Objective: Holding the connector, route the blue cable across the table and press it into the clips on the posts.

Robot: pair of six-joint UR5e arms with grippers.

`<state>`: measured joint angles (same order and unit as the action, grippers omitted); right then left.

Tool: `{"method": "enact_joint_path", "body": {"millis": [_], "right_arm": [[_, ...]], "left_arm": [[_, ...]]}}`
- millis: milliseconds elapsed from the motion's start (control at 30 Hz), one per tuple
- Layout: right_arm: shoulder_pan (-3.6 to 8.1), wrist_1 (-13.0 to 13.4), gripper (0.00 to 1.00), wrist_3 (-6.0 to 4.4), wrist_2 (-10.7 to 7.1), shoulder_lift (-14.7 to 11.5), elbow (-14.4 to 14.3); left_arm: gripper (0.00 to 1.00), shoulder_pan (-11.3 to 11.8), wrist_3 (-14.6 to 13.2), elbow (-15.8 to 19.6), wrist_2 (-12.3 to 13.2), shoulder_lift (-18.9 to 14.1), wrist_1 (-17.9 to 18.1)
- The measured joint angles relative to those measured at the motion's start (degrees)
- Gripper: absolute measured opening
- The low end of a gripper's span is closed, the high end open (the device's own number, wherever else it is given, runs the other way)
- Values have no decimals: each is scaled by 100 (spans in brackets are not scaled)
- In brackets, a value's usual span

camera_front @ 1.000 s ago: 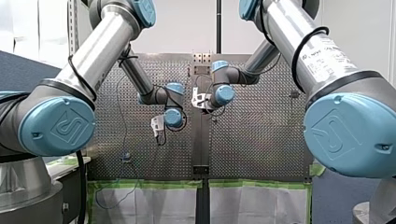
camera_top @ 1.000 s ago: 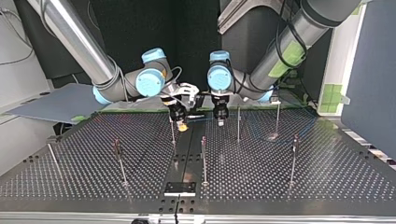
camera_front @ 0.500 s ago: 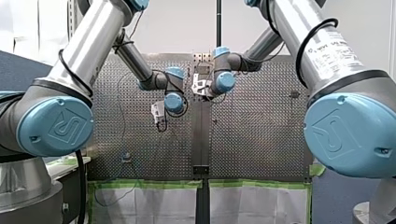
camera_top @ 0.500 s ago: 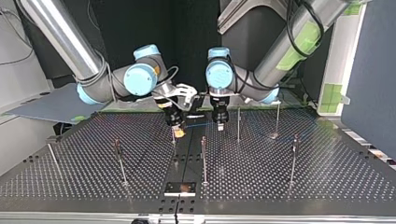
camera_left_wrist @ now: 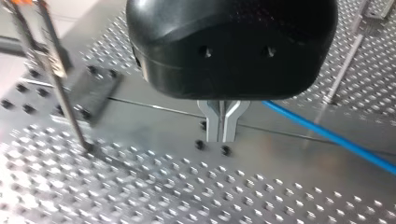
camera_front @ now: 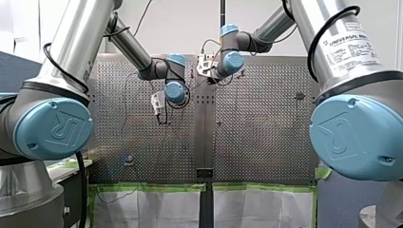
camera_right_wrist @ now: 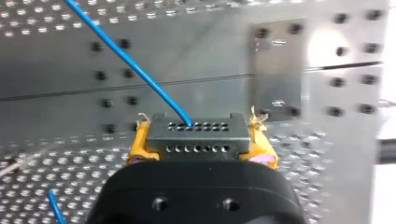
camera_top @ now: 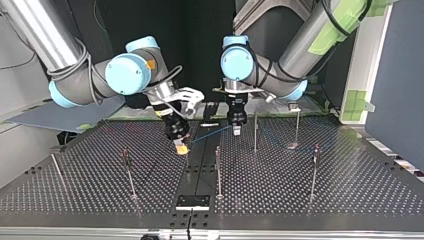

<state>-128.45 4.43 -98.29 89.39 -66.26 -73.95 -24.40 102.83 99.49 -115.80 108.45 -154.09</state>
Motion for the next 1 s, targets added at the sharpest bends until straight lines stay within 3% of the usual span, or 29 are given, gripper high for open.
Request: {"method": "enact_joint_path", "body": {"millis": [233,533,767,1000], "right_arm": [[-20,-51,0,-26,4,-293,2],[-30,-54,0,-51,9,-359,-1],[15,-41,0,-68,17,-358,-1],[88,-33,0,-93,11,-359,-1]], "left_arm": [[0,-58,-48,27,-2,-404,-20],[0,-62,-40,18,188,-764,188],[0,70,66,-45,566,-719,383],[0,231,88,-151,677,-524,385]]}}
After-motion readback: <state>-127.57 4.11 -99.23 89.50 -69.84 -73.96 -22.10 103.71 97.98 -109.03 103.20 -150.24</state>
